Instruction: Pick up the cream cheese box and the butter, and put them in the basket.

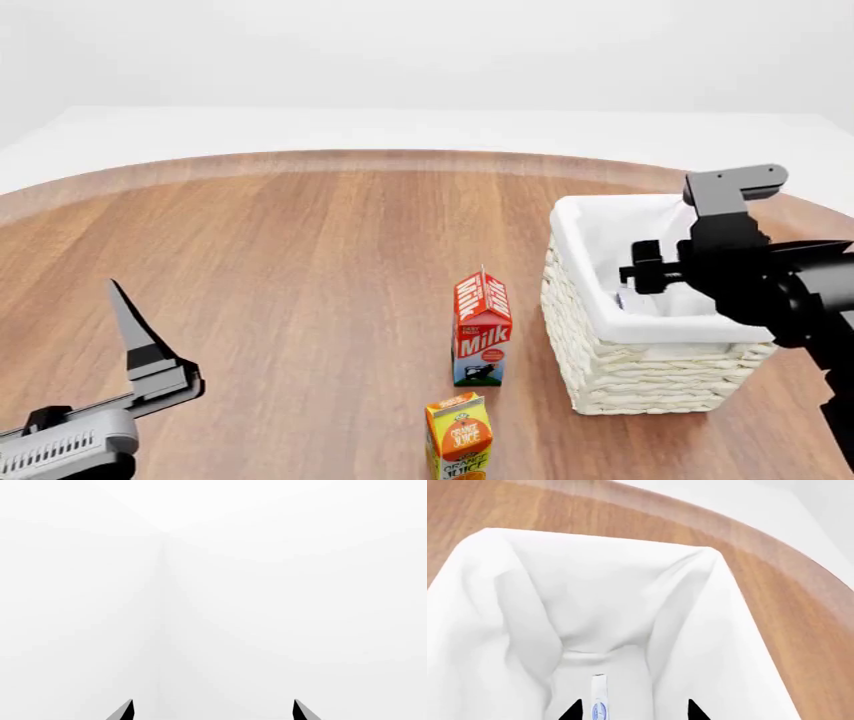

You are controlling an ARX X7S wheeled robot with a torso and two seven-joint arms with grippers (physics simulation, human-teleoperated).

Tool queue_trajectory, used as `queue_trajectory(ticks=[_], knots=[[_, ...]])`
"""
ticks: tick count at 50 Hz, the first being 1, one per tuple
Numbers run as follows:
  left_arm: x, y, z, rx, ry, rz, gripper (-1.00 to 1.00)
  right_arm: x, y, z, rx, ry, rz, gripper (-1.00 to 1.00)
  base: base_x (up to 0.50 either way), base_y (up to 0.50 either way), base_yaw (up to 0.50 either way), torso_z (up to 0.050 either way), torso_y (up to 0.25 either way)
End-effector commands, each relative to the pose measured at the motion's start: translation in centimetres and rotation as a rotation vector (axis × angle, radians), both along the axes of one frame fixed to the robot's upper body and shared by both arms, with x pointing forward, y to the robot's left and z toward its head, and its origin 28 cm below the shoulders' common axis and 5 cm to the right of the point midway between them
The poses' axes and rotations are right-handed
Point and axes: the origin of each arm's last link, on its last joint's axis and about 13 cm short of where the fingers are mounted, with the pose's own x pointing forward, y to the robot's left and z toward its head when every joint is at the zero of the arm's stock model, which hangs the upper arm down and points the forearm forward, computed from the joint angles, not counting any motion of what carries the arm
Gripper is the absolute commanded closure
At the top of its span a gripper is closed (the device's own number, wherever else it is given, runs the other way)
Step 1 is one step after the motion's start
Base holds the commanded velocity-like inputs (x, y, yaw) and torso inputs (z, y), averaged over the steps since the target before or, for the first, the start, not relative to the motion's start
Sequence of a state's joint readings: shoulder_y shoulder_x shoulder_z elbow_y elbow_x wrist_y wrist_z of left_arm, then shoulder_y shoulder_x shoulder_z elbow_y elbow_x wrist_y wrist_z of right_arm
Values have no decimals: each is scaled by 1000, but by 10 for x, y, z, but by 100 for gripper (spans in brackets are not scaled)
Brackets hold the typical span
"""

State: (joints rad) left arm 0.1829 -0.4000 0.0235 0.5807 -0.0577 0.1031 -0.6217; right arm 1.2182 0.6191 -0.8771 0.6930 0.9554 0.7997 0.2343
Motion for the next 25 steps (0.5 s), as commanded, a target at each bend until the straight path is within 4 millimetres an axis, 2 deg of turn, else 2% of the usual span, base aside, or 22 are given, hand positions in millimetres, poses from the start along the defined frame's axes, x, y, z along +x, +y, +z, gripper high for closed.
queue_trajectory(ticks=[1,16,22,23,25], knots=[[0,2,0,8,-11,12,-100,4,5,6,15,-23,27,-100,0,0,0,0,0],[0,1,0,9,-11,11,-100,2,5,8,-1,-28,32,-100,0,0,0,0,0],[0,2,1,8,-12,12,-100,-8,12,34,-26,-101,79,-100,0,0,0,0,0],[0,2,1,9,-12,11,-100,-16,18,46,-19,-138,127,-100,0,0,0,0,0],[-1,2,1,9,-13,11,-100,-25,22,57,-33,-177,141,-100,0,0,0,0,0]])
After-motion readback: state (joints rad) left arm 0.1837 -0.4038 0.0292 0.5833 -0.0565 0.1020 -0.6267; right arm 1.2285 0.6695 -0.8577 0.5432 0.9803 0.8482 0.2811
